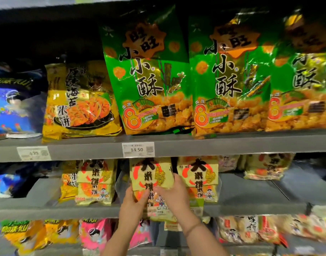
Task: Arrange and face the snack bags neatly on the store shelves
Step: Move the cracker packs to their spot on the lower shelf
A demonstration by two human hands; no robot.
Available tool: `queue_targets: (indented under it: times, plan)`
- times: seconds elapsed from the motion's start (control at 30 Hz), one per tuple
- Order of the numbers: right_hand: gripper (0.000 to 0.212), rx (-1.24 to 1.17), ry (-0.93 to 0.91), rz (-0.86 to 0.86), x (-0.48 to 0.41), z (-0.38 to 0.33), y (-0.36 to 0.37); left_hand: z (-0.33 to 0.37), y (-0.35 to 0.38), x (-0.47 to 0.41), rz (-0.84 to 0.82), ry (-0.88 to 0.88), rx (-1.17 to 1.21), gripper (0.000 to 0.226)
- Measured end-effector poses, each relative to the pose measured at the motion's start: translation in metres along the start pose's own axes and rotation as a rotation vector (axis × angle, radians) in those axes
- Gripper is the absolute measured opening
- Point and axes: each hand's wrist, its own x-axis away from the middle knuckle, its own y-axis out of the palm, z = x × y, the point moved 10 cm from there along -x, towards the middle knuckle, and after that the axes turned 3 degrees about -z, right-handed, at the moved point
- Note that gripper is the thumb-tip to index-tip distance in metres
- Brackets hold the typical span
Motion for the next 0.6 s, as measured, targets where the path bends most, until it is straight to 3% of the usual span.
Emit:
queue_targets:
  times: [0.2,0.37,0.5,0.6]
  plan:
    - [0.051,-0.206,-0.010,-0.069,0.050,0.010,-0.014,-0.013,-0.003,0.036,-0.062,0.005,0.094,0.099]
    - [0.050,-0.232,-0.019,-0.064,0.085,0.026,-0.048,0.008,0.021,0.088,-0.134,0.061,0.106,0.096]
    - [0.036,-0.326,-0.009,-0.005,0.109,0.047,-0.099,0.014,0.061,0.112,-0.266,0.090,0.082,0.069]
    - [0.038,-0.374,-0.033,0.074,0.127,0.062,-0.147,0.020,0.097,0.120,-0.370,0.094,0.080,0.029]
